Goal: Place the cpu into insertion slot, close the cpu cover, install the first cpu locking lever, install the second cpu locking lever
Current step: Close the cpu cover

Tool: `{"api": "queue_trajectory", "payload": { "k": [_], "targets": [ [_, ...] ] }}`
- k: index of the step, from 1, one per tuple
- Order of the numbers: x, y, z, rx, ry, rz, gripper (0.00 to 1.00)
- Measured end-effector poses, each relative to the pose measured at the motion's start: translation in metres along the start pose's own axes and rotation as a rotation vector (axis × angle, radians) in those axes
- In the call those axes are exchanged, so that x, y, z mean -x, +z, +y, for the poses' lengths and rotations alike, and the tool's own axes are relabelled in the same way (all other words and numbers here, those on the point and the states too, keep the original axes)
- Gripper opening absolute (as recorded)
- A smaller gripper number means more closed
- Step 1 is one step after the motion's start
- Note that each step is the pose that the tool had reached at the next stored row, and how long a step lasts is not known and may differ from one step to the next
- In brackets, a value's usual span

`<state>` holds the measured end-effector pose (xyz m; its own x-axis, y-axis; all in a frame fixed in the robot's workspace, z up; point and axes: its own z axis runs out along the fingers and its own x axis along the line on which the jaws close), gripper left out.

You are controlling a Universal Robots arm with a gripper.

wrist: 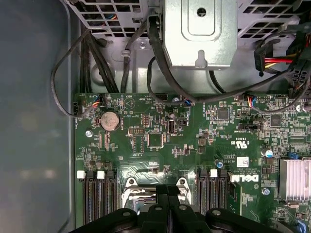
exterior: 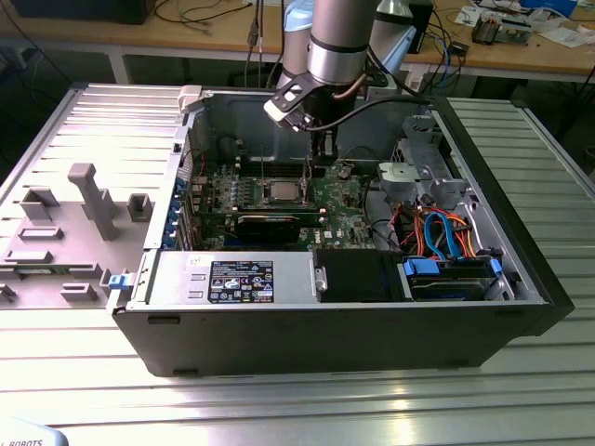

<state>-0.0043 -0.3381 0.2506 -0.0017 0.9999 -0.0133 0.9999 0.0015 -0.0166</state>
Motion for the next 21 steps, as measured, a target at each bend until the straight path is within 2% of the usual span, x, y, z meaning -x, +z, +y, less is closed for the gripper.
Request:
{"api": "queue_trajectory", "payload": {
  "k": [17,18,20,21],
  "targets": [
    [0.0000,0.0001,-0.0027,0.0001,0.000,0.0001,0.11],
    [0.0000,0.0001,-0.0042,0.0000,0.000,0.0000,0.11],
    [0.0000,0.0007,-0.0146,0.0000,0.000,-0.0001,0.11],
    [0.0000,0.0010,-0.0171,0.0001,0.000,0.0000,0.11]
  ]
}}
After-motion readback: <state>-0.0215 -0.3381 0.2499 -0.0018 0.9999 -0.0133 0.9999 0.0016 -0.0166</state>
